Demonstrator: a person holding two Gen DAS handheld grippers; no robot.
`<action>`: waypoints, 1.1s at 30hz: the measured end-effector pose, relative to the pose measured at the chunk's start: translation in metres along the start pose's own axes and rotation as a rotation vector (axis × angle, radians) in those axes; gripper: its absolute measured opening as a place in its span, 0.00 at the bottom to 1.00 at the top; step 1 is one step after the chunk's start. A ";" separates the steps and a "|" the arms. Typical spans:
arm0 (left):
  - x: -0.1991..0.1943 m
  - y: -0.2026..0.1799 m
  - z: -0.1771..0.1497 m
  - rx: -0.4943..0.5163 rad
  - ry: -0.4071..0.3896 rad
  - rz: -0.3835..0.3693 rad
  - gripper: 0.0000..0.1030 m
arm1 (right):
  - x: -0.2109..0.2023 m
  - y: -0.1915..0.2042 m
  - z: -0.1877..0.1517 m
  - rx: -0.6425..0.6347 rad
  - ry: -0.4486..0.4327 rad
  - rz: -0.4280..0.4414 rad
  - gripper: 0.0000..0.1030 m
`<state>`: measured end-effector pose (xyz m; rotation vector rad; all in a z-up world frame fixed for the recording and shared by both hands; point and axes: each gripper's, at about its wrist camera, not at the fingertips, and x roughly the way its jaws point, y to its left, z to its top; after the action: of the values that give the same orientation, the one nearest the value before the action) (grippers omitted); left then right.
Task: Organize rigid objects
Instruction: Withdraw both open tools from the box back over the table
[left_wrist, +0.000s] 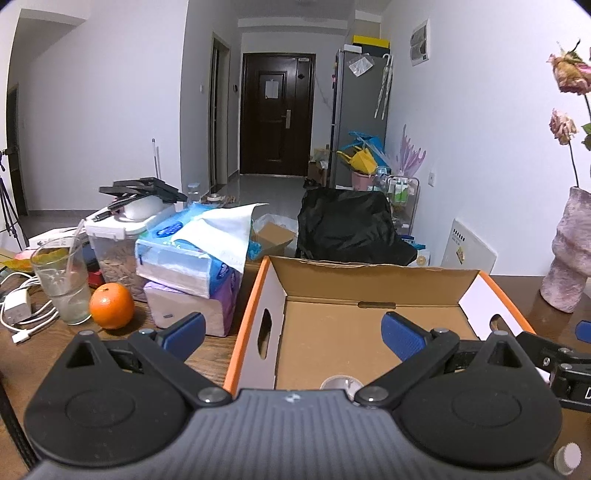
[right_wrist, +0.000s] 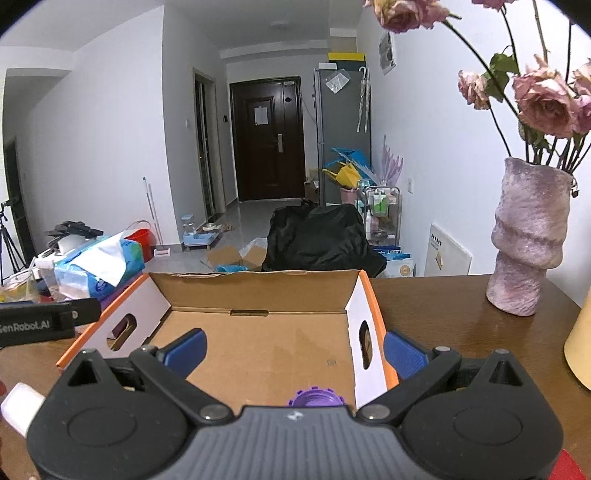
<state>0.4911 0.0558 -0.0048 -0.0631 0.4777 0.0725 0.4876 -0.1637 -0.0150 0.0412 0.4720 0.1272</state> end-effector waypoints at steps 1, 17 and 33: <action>-0.004 0.001 -0.001 -0.002 -0.002 -0.003 1.00 | -0.004 0.000 -0.001 -0.001 -0.003 0.002 0.99; -0.067 0.007 -0.027 0.008 -0.028 -0.018 1.00 | -0.066 -0.001 -0.024 -0.019 -0.025 0.017 0.99; -0.138 0.008 -0.059 0.000 -0.016 -0.040 1.00 | -0.139 0.003 -0.053 -0.036 -0.039 0.038 0.99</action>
<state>0.3413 0.0511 0.0059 -0.0724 0.4598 0.0337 0.3407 -0.1787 0.0004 0.0170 0.4300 0.1715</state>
